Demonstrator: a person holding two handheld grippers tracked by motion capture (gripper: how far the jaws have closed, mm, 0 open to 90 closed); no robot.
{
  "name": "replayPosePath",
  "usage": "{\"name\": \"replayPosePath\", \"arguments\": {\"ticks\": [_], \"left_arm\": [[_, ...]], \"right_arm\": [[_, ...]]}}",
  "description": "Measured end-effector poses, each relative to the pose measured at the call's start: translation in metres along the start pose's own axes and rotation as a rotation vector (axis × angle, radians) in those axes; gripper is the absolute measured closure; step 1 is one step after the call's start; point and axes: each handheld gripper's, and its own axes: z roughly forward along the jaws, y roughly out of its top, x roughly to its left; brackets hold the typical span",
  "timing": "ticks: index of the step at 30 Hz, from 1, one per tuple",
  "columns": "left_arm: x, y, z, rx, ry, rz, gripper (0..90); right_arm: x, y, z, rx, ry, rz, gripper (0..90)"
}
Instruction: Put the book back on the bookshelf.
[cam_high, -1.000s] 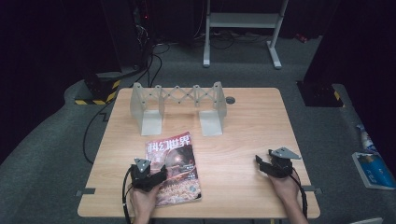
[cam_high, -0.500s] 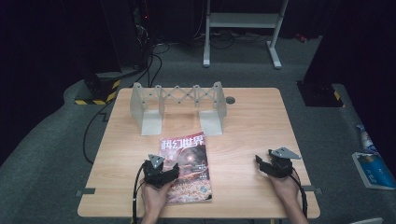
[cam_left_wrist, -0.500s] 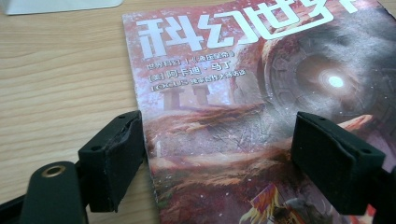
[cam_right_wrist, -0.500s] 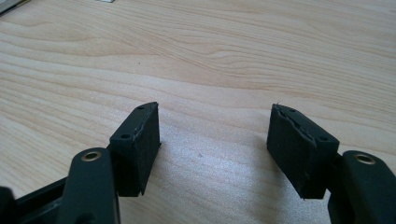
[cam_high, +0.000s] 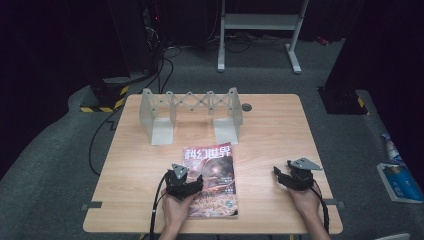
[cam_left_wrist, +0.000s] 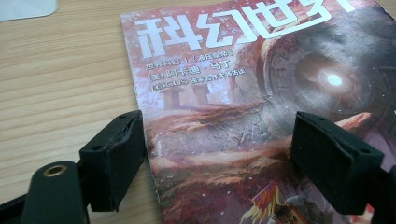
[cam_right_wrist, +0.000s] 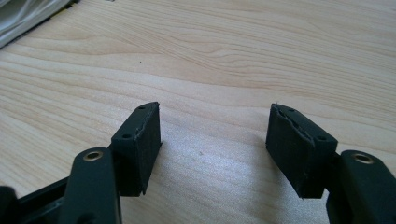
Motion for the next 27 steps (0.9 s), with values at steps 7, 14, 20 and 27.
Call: {"name": "replayPosePath", "arguments": {"ticks": [7,14,20,27], "left_arm": [[-0.014,0.004,0.006,0.002,-0.026,0.018,18.7],[-0.027,0.007,0.012,0.003,-0.045,0.031,18.7],[-0.041,0.009,0.015,-0.002,-0.064,0.032,19.2],[-0.041,0.013,0.015,0.027,-0.116,0.048,20.2]], "right_arm": [[0.0,0.0,0.0,0.002,0.0,0.0,35.4],[0.001,0.001,0.0,0.009,0.006,0.0,38.0],[0.001,0.004,0.0,0.03,0.014,-0.006,40.8],[0.013,0.013,0.0,0.089,0.026,-0.007,42.6]]}}
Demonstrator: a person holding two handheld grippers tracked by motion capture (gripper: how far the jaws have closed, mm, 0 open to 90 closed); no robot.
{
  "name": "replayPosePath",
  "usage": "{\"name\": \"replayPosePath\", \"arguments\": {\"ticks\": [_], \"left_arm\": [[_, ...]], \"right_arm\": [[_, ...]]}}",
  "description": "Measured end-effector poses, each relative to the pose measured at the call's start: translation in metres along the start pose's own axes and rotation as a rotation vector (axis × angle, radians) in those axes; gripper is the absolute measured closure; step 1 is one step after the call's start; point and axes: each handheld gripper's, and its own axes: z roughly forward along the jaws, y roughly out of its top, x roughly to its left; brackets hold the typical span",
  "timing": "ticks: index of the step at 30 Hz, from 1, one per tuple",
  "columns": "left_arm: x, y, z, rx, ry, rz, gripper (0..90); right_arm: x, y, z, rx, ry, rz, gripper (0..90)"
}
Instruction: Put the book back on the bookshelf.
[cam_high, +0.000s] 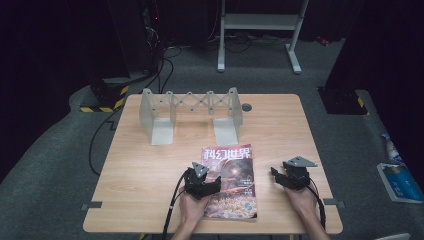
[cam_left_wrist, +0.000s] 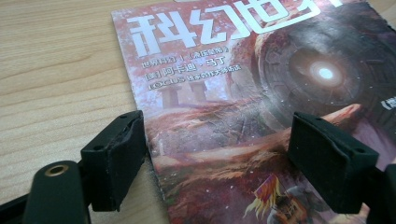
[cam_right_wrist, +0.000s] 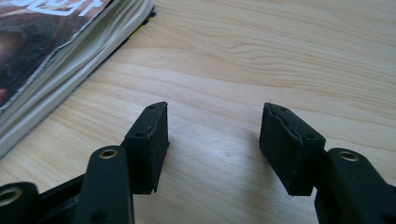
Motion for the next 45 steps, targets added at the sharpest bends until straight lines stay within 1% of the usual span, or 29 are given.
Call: {"name": "replayPosePath", "arguments": {"ticks": [1,4,6,7,8,9,10,11,12,14,15,16,17,18,20,21,22,24,27,29,30,34,36,38,40,41,42,43,45], "left_arm": [[0.002,0.0,-0.001,-0.006,0.0,0.008,21.7],[0.01,0.004,-0.002,-0.015,-0.039,0.016,25.7],[0.015,0.01,-0.001,-0.009,-0.049,0.024,25.8],[0.019,0.014,0.0,0.002,-0.05,0.025,25.8],[0.02,0.016,0.0,-0.007,-0.053,0.022,25.7],[0.024,0.017,0.0,-0.028,-0.07,0.008,26.6],[0.027,0.018,0.002,-0.031,-0.076,0.013,27.5],[0.028,0.02,0.004,-0.016,-0.069,0.025,27.4],[0.031,0.023,0.007,0.008,-0.046,0.049,26.6],[0.038,0.03,0.009,0.039,-0.033,0.052,26.5],[0.041,0.033,0.01,0.038,-0.031,0.049,26.1],[0.046,0.035,0.01,0.021,-0.047,0.031,26.6],[0.048,0.037,0.011,0.029,-0.047,0.026,26.6],[0.05,0.037,0.014,0.04,-0.029,0.03,25.4],[0.054,0.036,0.018,0.044,-0.045,0.018,24.3],[0.054,0.035,0.019,0.04,-0.039,0.02,23.1],[0.056,0.035,0.021,0.027,-0.046,0.034,22.5],[0.055,0.033,0.023,0.003,-0.052,0.056,19.9],[0.055,0.032,0.026,-0.017,-0.074,0.048,19.3],[0.054,0.031,0.029,-0.022,-0.072,0.036,19.3],[0.055,0.031,0.03,-0.016,-0.071,0.042,19.3],[0.055,0.031,0.031,-0.016,-0.076,0.029,18.8],[0.053,0.03,0.032,-0.022,-0.068,0.03,18.8],[0.048,0.03,0.033,-0.023,-0.043,0.061,19.2],[0.045,0.029,0.033,-0.025,-0.042,0.068,21.5],[0.046,0.029,0.033,-0.025,-0.047,0.063,21.3],[0.046,0.029,0.033,-0.028,-0.048,0.059,21.5],[0.047,0.029,0.033,-0.027,-0.045,0.068,21.6],[0.046,0.029,0.033,-0.026,-0.053,0.072,22.1]], "right_arm": [[0.003,0.002,-0.001,0.018,0.002,-0.001,42.7],[0.006,0.007,-0.003,0.044,0.022,0.017,43.5],[0.006,0.009,-0.005,0.021,0.055,0.06,43.8],[0.006,0.01,-0.004,0.026,0.069,0.071,43.7],[0.008,0.012,-0.004,0.036,0.074,0.075,43.4],[0.009,0.014,-0.004,0.037,0.08,0.072,43.3],[0.012,0.015,-0.005,0.03,0.098,0.084,43.2],[0.013,0.017,-0.005,0.028,0.114,0.092,42.9],[0.013,0.018,-0.004,0.028,0.118,0.085,42.5],[0.015,0.022,-0.001,0.034,0.154,0.08,40.7],[0.016,0.023,0.0,0.039,0.159,0.076,40.2],[0.02,0.029,0.004,0.039,0.172,0.068,38.8],[0.02,0.029,0.004,0.039,0.172,0.068,38.8],[0.021,0.031,0.004,0.038,0.182,0.074,38.3],[0.024,0.033,0.006,0.022,0.227,0.106,37.3],[0.025,0.034,0.006,0.027,0.231,0.123,37.4],[0.026,0.036,0.007,0.041,0.224,0.127,37.7],[0.028,0.041,0.009,0.07,0.243,0.14,40.5],[0.031,0.047,0.012,0.081,0.26,0.129,41.8],[0.036,0.051,0.015,0.078,0.248,0.105,42.2],[0.039,0.054,0.018,0.083,0.251,0.091,42.2],[0.047,0.061,0.027,0.106,0.24,0.076,42.3],[0.051,0.066,0.031,0.12,0.225,0.063,42.1],[0.053,0.072,0.034,0.137,0.206,0.055,40.3],[0.054,0.077,0.037,0.164,0.171,0.042,39.9],[0.054,0.079,0.04,0.173,0.162,0.051,39.3],[0.053,0.081,0.043,0.196,0.16,0.061,38.8],[0.052,0.083,0.045,0.216,0.157,0.055,38.7],[0.053,0.087,0.048,0.224,0.147,0.053,38.3]]}}
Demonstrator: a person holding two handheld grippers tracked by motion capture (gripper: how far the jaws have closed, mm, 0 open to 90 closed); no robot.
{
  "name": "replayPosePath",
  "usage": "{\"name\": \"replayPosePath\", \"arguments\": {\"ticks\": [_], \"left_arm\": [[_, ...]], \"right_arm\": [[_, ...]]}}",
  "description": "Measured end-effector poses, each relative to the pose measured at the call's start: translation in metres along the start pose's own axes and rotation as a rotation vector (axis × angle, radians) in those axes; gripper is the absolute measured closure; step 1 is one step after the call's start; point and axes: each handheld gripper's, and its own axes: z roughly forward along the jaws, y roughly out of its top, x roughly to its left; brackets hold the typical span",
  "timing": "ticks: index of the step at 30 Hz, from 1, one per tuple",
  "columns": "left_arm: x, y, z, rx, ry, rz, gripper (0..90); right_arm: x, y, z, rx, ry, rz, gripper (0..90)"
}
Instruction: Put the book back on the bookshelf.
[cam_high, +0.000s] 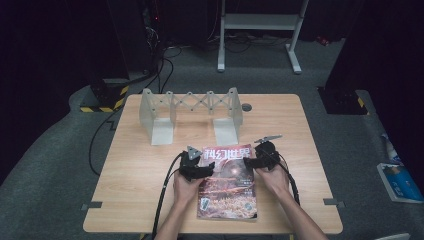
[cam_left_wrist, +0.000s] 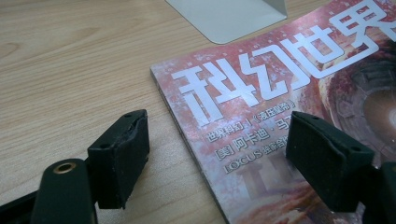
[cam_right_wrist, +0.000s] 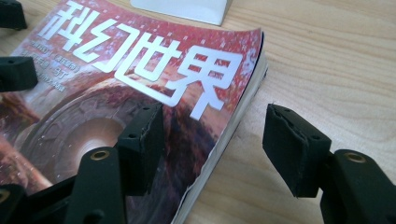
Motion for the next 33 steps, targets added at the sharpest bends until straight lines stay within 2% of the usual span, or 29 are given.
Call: {"name": "replayPosePath", "arguments": {"ticks": [4,8,12,21,29,33], "left_arm": [[0.0,0.0,0.0,0.004,-0.012,0.006,21.8],[-0.001,0.001,0.001,0.003,-0.02,0.021,19.5],[-0.001,0.001,0.002,0.002,-0.023,0.016,19.2],[-0.003,-0.001,0.002,-0.013,-0.045,0.034,21.4],[-0.004,-0.001,0.004,-0.024,-0.062,0.049,22.6],[-0.004,-0.001,0.004,-0.025,-0.059,0.052,22.6]], "right_arm": [[0.003,0.007,0.005,0.038,0.003,0.0,37.8],[0.005,0.01,0.011,0.044,0.007,0.016,36.9],[0.004,0.01,0.016,0.053,0.019,0.036,36.4],[0.004,0.013,0.016,0.104,0.024,0.093,38.0],[-0.001,0.014,0.014,0.111,0.052,0.135,44.1],[0.0,0.013,0.01,0.119,0.057,0.13,46.3]]}}
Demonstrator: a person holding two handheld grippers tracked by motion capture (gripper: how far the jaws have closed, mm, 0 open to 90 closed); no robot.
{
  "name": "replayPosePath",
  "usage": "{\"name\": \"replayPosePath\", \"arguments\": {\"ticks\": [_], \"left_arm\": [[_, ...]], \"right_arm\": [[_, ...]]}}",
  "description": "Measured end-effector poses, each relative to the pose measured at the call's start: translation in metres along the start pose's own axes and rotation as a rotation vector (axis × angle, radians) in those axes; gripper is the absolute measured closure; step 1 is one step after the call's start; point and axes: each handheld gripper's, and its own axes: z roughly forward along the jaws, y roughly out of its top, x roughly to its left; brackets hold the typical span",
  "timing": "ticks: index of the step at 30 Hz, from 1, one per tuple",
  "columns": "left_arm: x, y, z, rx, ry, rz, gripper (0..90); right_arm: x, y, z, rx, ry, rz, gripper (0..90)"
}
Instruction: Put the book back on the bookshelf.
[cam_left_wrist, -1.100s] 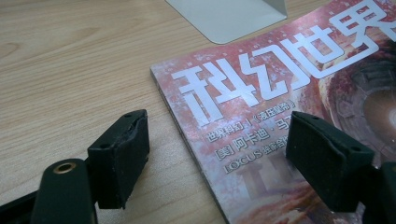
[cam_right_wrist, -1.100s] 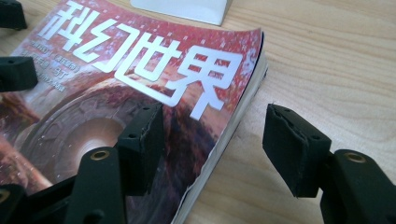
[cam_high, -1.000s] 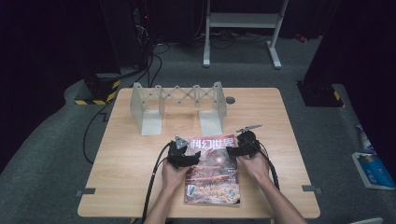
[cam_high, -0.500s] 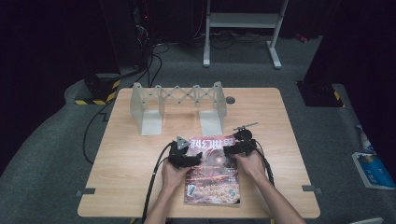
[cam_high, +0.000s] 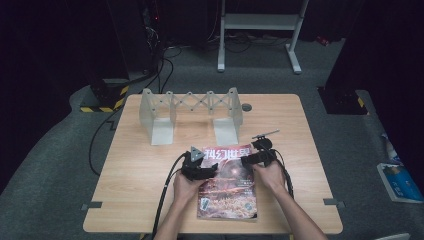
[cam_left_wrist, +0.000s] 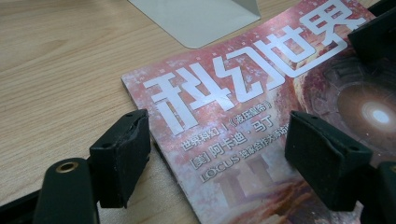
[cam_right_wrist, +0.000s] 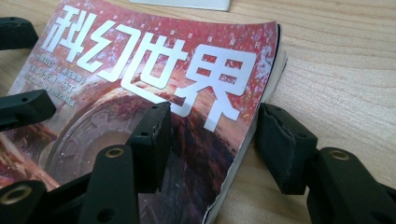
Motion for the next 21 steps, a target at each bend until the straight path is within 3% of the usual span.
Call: {"name": "replayPosePath", "arguments": {"ticks": [5,16,20,21], "left_arm": [[0.0,0.0,0.0,-0.002,0.0,-0.007,22.9],[-0.002,-0.001,-0.001,-0.01,0.023,-0.013,24.9],[-0.001,-0.001,-0.001,-0.01,0.023,-0.011,24.9],[-0.001,-0.001,-0.001,-0.01,0.023,-0.011,24.9]], "right_arm": [[0.003,0.0,-0.004,-0.027,0.012,-0.013,50.0],[0.002,-0.009,-0.01,-0.03,0.067,-0.027,51.6],[0.0,-0.005,-0.012,-0.045,0.12,0.002,51.8],[0.001,-0.004,-0.012,-0.057,0.114,-0.004,51.7]]}}
